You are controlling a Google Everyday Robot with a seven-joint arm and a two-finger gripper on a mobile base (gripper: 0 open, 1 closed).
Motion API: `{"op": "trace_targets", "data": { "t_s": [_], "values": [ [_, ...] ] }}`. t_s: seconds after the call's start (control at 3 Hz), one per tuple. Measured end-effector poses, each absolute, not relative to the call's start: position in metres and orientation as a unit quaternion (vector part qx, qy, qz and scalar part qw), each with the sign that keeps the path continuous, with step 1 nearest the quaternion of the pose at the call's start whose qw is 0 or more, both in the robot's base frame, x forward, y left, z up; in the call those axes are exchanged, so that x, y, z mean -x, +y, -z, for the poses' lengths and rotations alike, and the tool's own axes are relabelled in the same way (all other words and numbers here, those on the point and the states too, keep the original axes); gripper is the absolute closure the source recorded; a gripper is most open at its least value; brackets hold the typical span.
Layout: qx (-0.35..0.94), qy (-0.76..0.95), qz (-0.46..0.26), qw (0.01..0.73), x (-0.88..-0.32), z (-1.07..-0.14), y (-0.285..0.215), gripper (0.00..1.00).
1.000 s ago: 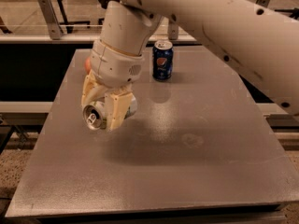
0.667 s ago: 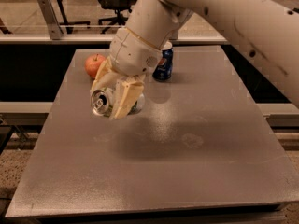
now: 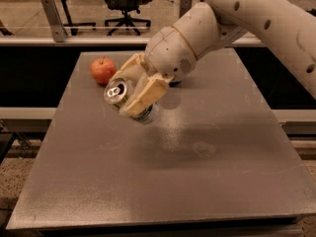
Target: Place 7up can upright
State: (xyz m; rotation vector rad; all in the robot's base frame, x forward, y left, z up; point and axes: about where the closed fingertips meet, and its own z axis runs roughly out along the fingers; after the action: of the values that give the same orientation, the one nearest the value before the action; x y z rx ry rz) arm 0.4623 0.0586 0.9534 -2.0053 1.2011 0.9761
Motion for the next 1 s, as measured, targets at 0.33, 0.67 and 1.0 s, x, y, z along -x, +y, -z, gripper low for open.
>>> {"op": "trace_targets", "data": {
  "t_s": [0.33, 0.67, 1.0],
  "values": [
    [0.691, 0.476, -0.42, 0.346, -0.465, -0.957, 0.051, 1.0],
    [0.633, 0.496, -0.448, 0.389, -0.465, -0.955, 0.045, 1.0],
    [0.579, 0.512, -0.469, 0.427, -0.467, -0.947, 0.042, 1.0]
  ]
}}
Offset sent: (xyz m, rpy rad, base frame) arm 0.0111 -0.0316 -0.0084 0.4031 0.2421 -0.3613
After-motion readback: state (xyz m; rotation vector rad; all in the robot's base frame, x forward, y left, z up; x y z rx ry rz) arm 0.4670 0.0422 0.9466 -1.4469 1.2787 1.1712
